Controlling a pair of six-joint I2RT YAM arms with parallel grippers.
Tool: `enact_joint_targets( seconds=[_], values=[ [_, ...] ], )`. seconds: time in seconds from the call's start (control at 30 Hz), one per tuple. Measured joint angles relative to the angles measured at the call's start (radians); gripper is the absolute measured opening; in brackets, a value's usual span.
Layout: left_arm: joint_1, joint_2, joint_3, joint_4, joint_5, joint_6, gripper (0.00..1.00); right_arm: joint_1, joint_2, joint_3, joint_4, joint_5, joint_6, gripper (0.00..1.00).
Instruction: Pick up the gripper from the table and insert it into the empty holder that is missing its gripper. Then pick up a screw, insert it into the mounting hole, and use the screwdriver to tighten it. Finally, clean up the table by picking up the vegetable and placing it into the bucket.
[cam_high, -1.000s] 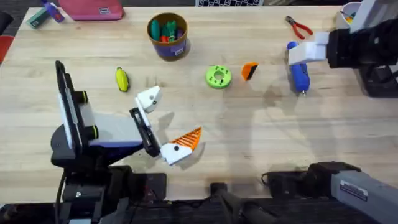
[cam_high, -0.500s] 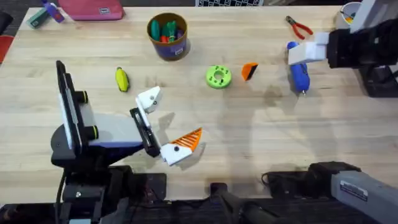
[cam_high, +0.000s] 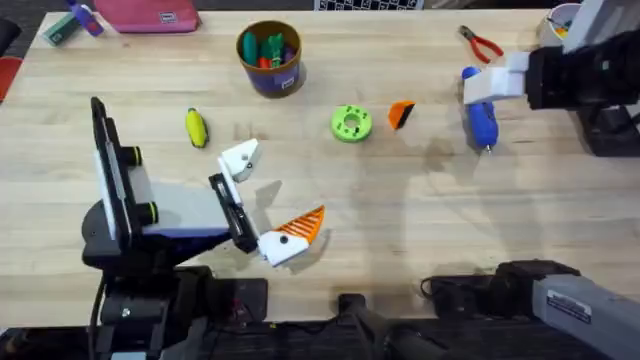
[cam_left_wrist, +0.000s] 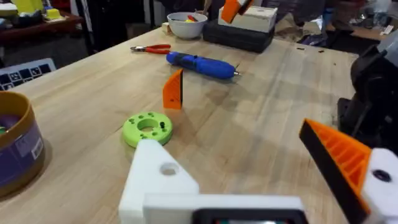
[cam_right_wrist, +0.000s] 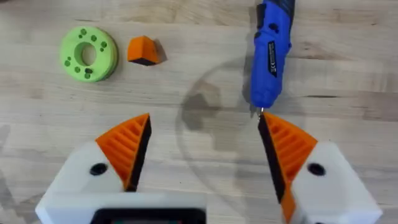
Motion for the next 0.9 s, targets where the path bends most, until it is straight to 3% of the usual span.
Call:
enact_joint_targets(
  seconds=[0.67, 0.9],
  values=[
    [0.000, 0.000, 0.000, 0.000, 0.000, 0.000, 0.985, 0.012, 0.001, 0.000, -0.019, 0.000, 0.003, 0.994],
    [0.000, 0.000, 0.000, 0.000, 0.000, 0.000, 0.987, 0.109, 0.147, 0.136, -0.170, 0.000, 0.003, 0.994]
  ],
)
